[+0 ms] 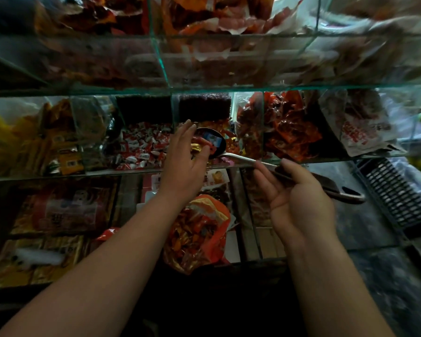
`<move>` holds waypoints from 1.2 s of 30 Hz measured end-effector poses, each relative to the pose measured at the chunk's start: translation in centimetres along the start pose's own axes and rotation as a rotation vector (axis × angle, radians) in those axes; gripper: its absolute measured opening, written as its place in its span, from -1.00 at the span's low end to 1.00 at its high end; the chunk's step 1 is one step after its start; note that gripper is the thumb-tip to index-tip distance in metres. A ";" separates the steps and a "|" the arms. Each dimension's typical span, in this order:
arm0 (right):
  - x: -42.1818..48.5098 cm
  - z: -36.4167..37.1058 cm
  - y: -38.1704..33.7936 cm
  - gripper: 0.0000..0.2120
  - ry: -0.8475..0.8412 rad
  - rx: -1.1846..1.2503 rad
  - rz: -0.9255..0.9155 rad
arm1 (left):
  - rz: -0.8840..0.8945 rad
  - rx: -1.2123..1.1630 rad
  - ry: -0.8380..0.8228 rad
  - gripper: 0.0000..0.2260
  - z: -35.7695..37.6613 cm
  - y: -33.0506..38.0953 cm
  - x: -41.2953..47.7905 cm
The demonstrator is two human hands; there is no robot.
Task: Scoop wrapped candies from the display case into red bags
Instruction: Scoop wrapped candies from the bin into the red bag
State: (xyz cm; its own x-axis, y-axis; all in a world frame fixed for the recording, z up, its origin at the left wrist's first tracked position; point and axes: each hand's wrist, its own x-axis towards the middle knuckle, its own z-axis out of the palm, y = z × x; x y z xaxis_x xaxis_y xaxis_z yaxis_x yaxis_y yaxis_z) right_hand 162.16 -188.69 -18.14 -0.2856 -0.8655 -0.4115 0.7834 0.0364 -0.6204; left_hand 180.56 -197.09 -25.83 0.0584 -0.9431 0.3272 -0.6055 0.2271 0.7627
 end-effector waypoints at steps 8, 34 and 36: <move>7.9 2.6 2.8 -0.99 -0.416 -1.165 -0.859 | -0.066 -0.015 -0.060 -0.51 -0.7 -1.0 -4.0; -6.3 -3.4 -1.2 -0.93 -0.468 -0.857 -0.310 | -0.179 -0.045 0.120 -0.56 -5.1 -3.5 -14.0; -6.1 -3.5 -0.6 -0.80 -0.505 -0.931 -0.252 | -0.239 0.024 0.120 -0.63 -5.7 -4.9 -14.8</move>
State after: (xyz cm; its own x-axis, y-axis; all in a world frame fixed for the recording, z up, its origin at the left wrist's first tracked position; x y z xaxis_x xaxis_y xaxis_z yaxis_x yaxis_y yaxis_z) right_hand 161.43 -181.70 -17.61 0.0469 -0.9988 -0.0121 -0.0524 0.0097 -0.9986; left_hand 187.18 -182.87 -31.29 0.2948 -0.9335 0.2041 -0.5814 -0.0058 0.8136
